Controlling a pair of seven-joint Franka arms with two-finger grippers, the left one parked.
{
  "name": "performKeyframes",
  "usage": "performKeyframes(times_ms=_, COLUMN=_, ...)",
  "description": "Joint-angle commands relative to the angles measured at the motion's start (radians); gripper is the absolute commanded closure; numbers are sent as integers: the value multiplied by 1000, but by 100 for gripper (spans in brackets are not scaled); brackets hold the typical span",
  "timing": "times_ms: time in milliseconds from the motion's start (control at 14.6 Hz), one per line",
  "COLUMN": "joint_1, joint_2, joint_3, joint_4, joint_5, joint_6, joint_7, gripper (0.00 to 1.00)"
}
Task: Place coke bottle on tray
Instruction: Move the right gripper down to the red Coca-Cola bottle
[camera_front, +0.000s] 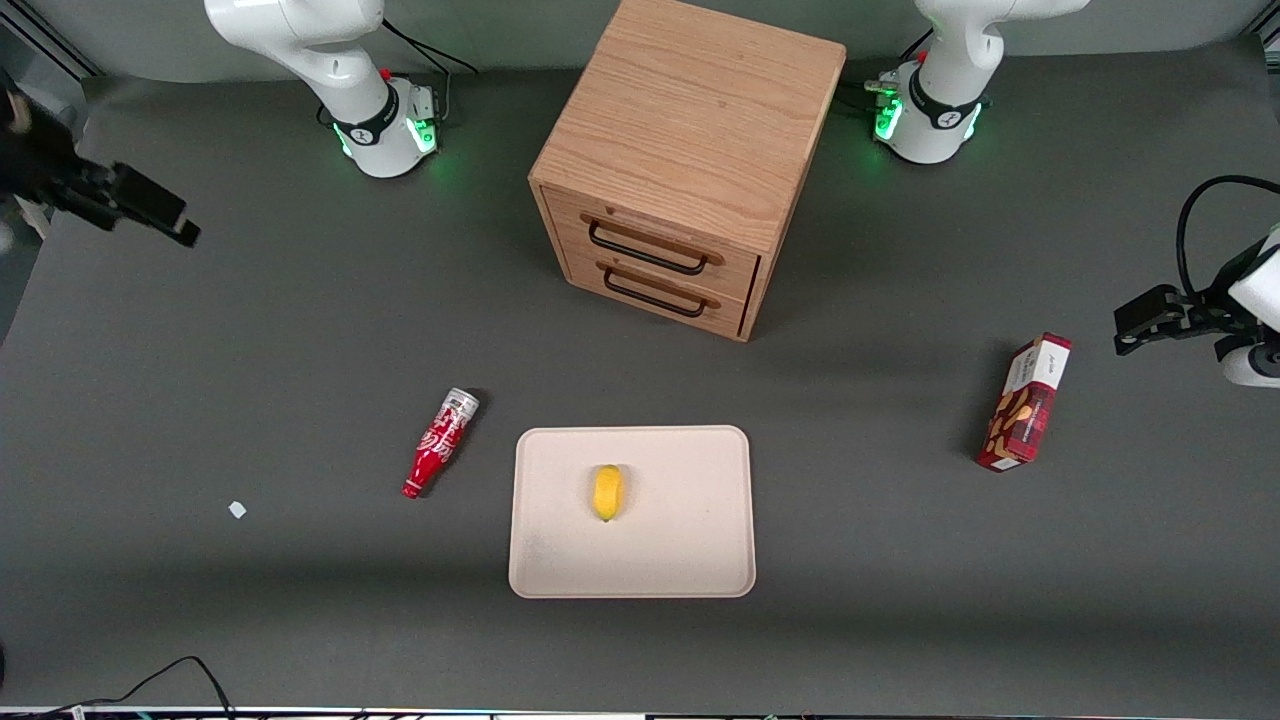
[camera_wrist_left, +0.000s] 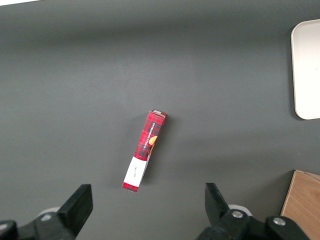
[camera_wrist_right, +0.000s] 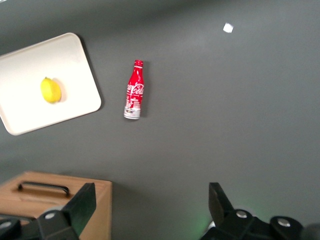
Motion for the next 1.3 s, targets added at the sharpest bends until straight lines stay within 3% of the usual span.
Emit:
performKeyframes(times_ms=0, joint_1=17, joint_2=160, joint_3=58, joint_4=46, joint_5=25, joint_6=85, joint_7=244, gripper=0)
performKeyframes(times_ms=274, joint_1=23, joint_2=346, joint_3=138, joint_4=-31, joint_5=10, joint_6=243, joint_7=514, gripper=0)
performKeyframes(times_ms=684, joint_1=15, joint_2=519, joint_3=141, joint_4=-266, joint_5=-95, joint_6=651, joint_7=538, gripper=0)
performKeyframes(times_ms=821, joint_1=18, joint_2=569, joint_3=136, joint_4=-315, joint_5=-98, joint_6=784, joint_7=547, gripper=0)
performKeyframes(times_ms=1162, joint_1=21, joint_2=607, joint_3=136, joint_4=-394, joint_5=-118, joint_6=947, joint_7=574, gripper=0)
performKeyframes(times_ms=1231, joint_1=20, joint_2=607, joint_3=138, joint_4=-411, joint_5=-122, joint_6=969, joint_7=573, gripper=27)
